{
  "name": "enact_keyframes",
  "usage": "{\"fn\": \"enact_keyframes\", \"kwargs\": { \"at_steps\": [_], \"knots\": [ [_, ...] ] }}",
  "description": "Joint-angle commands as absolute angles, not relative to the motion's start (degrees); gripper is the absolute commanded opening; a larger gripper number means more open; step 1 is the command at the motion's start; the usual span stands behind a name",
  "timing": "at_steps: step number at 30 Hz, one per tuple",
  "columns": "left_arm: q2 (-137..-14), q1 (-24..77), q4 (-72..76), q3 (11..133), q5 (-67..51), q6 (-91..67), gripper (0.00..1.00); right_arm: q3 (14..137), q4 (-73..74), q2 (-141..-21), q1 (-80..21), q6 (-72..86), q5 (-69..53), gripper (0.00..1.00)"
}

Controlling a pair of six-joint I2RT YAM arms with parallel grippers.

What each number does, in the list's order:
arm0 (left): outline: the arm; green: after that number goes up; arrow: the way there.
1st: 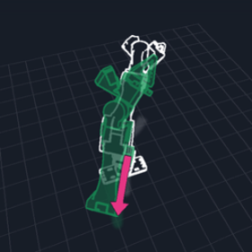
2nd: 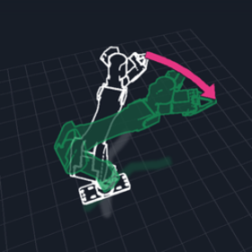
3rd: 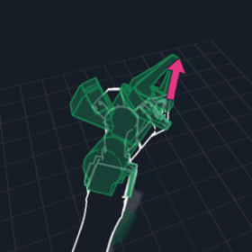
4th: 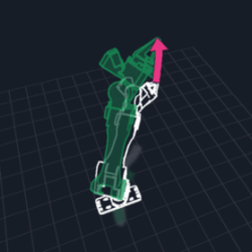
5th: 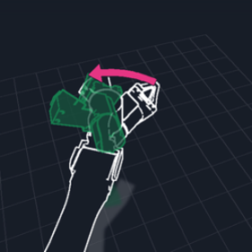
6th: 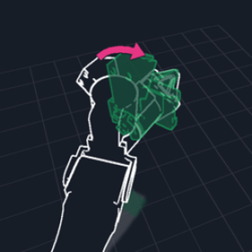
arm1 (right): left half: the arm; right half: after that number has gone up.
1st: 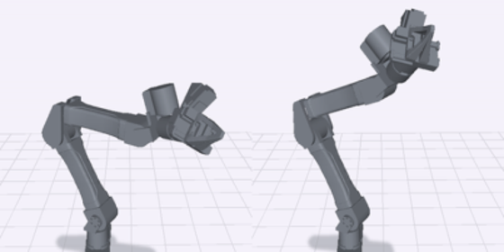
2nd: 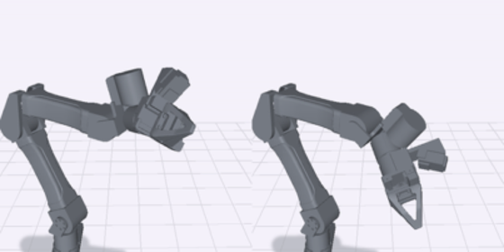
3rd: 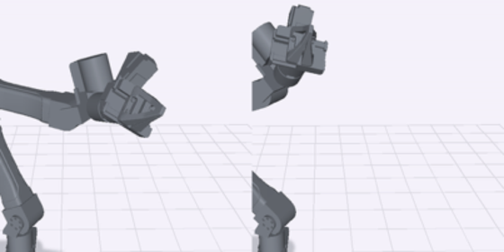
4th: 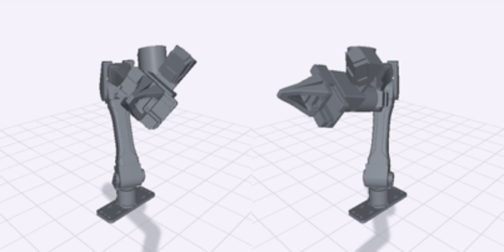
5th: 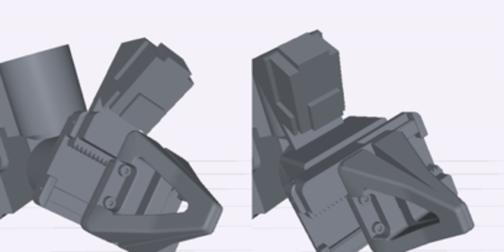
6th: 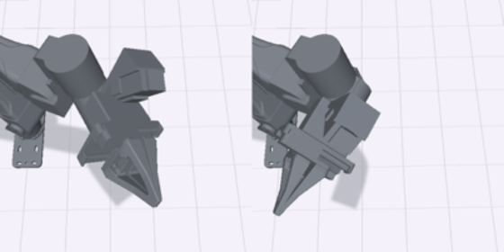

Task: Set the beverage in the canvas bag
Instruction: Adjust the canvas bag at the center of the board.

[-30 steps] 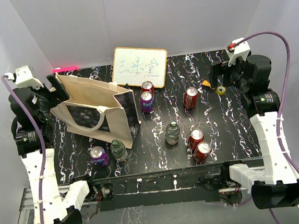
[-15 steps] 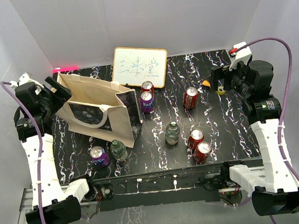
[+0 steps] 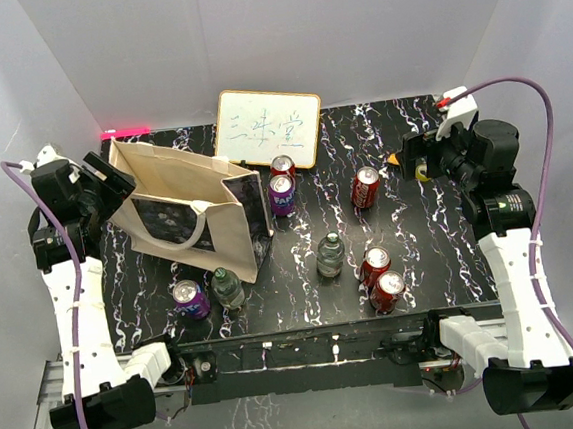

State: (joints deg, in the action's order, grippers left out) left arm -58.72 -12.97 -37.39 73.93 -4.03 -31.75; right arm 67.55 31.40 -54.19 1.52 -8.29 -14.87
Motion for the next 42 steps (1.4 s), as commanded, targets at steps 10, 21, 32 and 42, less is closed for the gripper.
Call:
{"fn": "enact_keyframes", "kwargs": {
  "at_steps": [10, 21, 32, 42],
  "knots": [
    [-63.55, -13.32, -32.58, 76.48, -9.94, -22.05, 0.16, 66.31, 27.65, -52.71, 1.83, -7.30, -17.12, 0.98],
    [-75.54, -13.27, -37.42, 89.29, -20.64, -9.16, 0.00, 64.39, 27.01, -55.99, 1.69, -11.08, -33.47, 0.98],
    [-81.84, -12.33, -40.89, 91.17, -41.96, -8.14, 0.00, 62.98, 25.58, -62.00, -2.28, -15.97, -41.86, 0.98],
    [-82.49, -10.55, -38.44, 89.00, -46.86, -9.41, 0.00, 60.75, 19.88, -67.00, -11.37, -18.70, -36.13, 0.98]
  ]
}}
